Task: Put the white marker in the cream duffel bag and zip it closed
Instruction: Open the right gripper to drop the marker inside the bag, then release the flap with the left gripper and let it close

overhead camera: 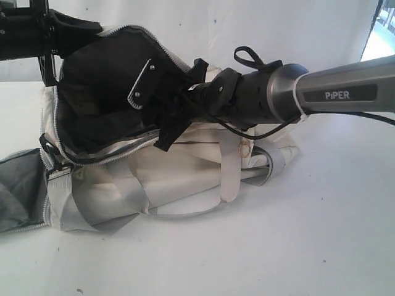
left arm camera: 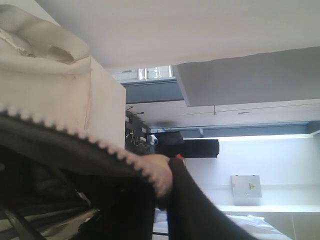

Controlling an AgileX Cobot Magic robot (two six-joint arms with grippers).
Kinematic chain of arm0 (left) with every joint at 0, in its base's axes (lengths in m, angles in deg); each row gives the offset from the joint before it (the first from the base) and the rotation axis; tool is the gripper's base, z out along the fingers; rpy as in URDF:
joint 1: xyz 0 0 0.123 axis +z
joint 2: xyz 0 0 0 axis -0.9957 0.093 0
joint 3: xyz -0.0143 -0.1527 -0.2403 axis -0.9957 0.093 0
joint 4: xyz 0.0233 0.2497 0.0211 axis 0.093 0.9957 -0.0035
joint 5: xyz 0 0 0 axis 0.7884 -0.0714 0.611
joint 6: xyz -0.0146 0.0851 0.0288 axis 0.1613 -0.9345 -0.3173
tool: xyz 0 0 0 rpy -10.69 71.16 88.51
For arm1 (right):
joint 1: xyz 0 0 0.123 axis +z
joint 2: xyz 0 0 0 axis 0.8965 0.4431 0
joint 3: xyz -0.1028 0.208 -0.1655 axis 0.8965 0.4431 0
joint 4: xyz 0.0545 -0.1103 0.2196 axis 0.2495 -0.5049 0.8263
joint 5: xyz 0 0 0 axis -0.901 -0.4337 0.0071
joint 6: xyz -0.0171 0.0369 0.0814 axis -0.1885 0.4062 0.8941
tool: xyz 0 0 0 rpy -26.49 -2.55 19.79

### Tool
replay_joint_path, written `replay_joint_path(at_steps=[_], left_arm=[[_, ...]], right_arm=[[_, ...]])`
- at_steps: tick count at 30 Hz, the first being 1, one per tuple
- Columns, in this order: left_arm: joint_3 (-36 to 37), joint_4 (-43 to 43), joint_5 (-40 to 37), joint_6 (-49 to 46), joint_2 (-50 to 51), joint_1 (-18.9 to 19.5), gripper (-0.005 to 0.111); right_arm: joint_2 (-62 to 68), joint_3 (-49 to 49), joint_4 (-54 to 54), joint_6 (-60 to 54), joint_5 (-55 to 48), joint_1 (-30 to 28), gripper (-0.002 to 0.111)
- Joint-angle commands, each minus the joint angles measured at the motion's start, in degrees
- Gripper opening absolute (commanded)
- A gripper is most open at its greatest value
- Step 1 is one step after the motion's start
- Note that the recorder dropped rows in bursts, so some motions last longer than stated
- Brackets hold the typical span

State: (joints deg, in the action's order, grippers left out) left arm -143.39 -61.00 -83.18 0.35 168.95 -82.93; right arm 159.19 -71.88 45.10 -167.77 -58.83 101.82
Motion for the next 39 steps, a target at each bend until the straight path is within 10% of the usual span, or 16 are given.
replay_joint_path(at_steps=[1, 28, 39], left_arm=[[-0.5, -0.9, -0.2, -2.9, -0.3, -0.2, 0.0], [-0.5, 36.3, 2.1, -27.1, -0.3, -0.2, 0.0], [0.0, 53.4, 9.7, -27.0, -0.3, -0.2, 0.013]], right_arm=[[-3.8, 0.1, 1.5, 8.3, -5.0, -0.3, 0.055], [-13.2, 0.1, -19.9, 49.3, -59.0, -0.3, 0.016], [-13.2, 0.1, -21.3, 52.7, -58.3, -0.3, 0.012]])
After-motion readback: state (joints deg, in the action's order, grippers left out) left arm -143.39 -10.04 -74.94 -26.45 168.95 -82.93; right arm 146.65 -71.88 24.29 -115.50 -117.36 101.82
